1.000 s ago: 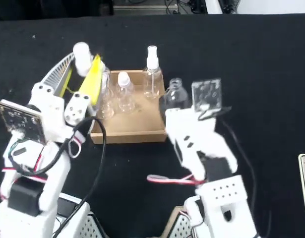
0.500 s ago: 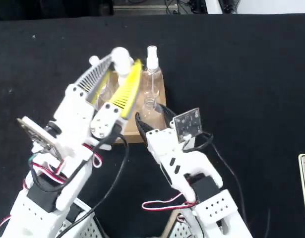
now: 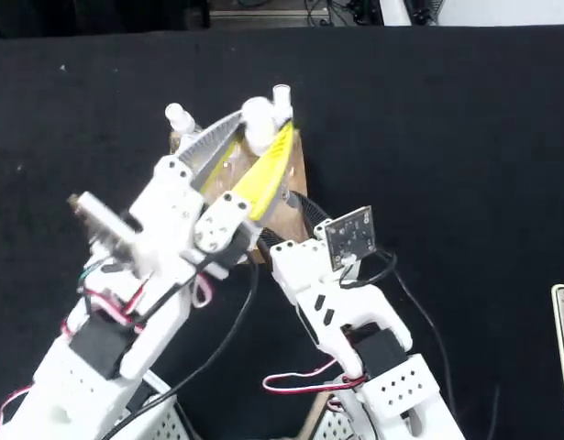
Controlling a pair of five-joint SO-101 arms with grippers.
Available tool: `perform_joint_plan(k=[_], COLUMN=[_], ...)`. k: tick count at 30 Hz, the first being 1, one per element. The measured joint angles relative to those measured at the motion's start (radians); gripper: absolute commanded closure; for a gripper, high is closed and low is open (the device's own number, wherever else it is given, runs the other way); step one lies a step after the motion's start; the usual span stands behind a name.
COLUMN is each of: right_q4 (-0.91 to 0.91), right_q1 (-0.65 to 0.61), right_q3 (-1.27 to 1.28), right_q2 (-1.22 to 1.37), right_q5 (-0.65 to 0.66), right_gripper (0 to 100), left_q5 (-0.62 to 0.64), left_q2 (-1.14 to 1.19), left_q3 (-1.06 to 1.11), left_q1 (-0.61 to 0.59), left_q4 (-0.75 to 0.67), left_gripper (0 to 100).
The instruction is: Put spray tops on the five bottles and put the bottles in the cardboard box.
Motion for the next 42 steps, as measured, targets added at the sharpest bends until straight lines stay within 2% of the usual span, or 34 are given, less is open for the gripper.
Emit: perform_joint_plan(k=[9, 19, 21, 25, 31, 38, 42], right_q4=[0.000, 0.000, 0.000, 0.000, 0.000, -0.008, -0.081], right_q1=[0.000, 0.000, 0.000, -0.003, -0.003, 0.035, 0.072], right_q3=[0.000, 0.000, 0.000, 0.000, 0.000, 0.000, 0.012], right_q2=[0.000, 0.000, 0.000, 0.000, 0.000, 0.000, 0.000], right_q5=[0.000, 0.000, 0.000, 0.000, 0.000, 0.000, 0.000], right_gripper=[98.8, 98.8, 98.8, 98.8, 98.8, 98.8, 98.8], left_q5=[0.026, 0.032, 0.034, 0.034, 0.032, 0.032, 0.032], left_q2=[0.044, 0.044, 0.044, 0.046, 0.046, -0.044, -0.138], left_q3=[0.003, 0.135, 0.166, 0.198, 0.199, 0.104, 0.086], left_q1=[-0.003, -0.063, -0.069, -0.072, -0.075, -0.178, -0.310], left_q4=[-0.028, -0.028, -0.028, -0.028, -0.020, 0.245, 0.304], left_gripper=[97, 97, 93, 77, 79, 79, 80])
